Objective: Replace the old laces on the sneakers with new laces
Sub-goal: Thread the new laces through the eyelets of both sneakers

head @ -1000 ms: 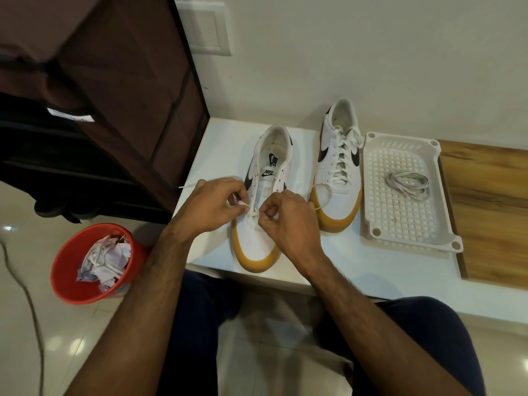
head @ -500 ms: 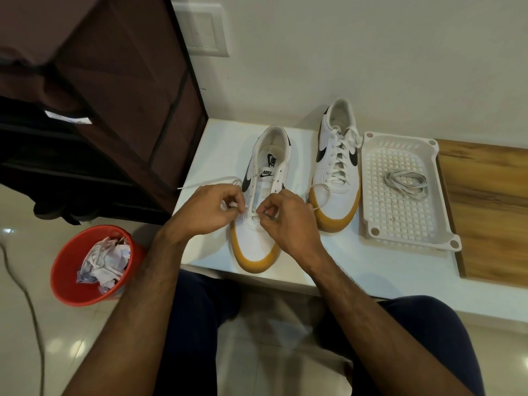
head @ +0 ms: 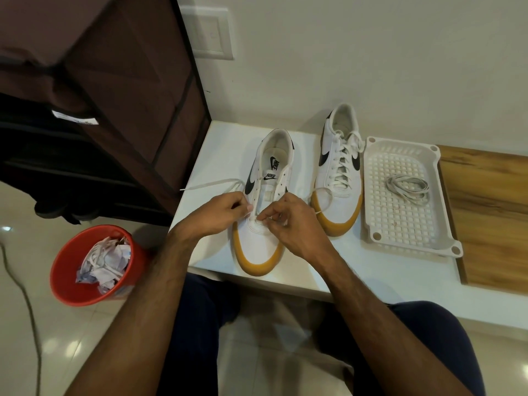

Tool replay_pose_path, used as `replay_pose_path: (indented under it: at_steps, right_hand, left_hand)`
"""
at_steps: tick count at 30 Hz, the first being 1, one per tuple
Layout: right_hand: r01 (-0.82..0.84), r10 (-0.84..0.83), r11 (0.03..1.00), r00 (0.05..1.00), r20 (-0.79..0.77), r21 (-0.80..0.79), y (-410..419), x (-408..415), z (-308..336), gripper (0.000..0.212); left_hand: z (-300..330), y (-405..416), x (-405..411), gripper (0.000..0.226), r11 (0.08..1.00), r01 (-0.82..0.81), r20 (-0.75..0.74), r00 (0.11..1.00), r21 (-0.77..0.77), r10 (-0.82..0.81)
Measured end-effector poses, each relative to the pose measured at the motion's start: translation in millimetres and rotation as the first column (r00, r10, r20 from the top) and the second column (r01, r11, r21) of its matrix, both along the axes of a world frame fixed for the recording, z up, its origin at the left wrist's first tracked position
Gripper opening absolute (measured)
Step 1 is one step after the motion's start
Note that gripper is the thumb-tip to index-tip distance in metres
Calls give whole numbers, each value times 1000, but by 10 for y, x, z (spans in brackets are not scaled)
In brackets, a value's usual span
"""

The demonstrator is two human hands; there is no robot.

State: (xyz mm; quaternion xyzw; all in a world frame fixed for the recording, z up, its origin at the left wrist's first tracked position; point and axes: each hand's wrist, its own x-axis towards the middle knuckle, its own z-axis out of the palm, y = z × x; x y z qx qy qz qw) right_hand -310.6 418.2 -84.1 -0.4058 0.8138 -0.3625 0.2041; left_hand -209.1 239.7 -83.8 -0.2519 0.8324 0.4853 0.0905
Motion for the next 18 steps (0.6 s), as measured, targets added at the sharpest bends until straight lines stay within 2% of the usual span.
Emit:
replay_pose_path:
  at_steps: [3,5,8,12,15,16,18]
  right_hand:
    - [-30,34,999,991,131,-37,62,-83,38,18]
    - [31,-8,995,976,219,-100,111,-159,72,19]
    - [98,-89,992,990,106,-84,171,-289,58,24]
    - [10,-10,1000,1000,20,11,180,-298,-9,23]
    - [71,-76,996,990,-118,-48,133,-218,-4,18]
    - [87,-99,991,988,-120,-102,114,-198,28,18]
    - [83,-80,970,997,22,-230,84,-152,125,20]
  left_hand:
    - [12,-44,48,19,997,60,-64,996,-44,-63]
    - [23,-61,80,18,997,60,-102,993,-55,-66]
    - [79,-41,85,26,998,34,-129,991,-48,-40]
    - [244,38,67,28,985,-32,-204,977,172,67]
    - [413,97,74,21,964,-69,-335,929,256,156]
    - [491,110,82,18,958,-67,-392,903,279,177]
    - [668,121,96,11,958,-50,-499,845,283,192]
